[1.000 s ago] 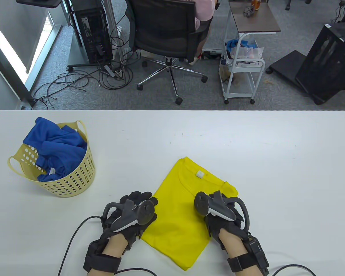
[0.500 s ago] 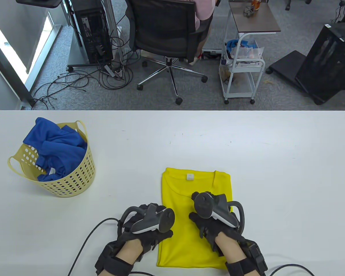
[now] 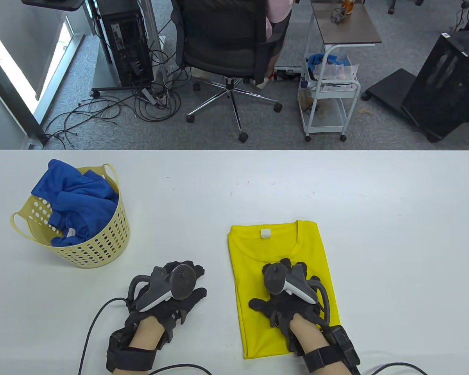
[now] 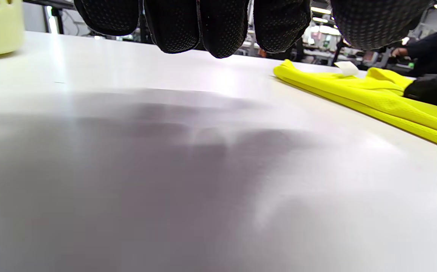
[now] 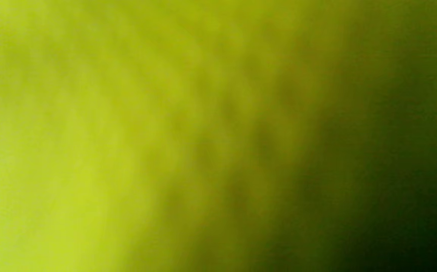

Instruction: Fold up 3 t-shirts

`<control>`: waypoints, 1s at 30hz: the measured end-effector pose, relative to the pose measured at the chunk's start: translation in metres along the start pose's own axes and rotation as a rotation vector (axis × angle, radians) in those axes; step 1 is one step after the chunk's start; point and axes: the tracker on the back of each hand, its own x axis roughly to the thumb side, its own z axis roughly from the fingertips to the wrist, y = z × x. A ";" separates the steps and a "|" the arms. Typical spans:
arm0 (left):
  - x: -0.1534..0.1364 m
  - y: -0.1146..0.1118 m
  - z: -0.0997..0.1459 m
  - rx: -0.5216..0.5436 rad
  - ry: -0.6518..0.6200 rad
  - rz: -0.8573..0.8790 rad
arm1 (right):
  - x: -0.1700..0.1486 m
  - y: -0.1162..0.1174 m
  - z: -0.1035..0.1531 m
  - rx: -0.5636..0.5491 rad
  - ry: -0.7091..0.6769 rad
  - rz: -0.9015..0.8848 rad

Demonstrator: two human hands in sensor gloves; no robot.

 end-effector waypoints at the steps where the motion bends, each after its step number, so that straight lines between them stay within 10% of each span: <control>1: -0.002 0.001 0.000 0.005 0.005 0.006 | -0.002 -0.001 -0.001 0.000 0.002 -0.005; 19: -0.015 0.003 0.003 0.004 0.044 0.030 | -0.159 -0.061 -0.029 -0.042 0.207 -0.175; 30: -0.016 0.001 0.002 -0.017 0.056 0.023 | -0.197 -0.071 -0.030 -0.031 0.181 -0.179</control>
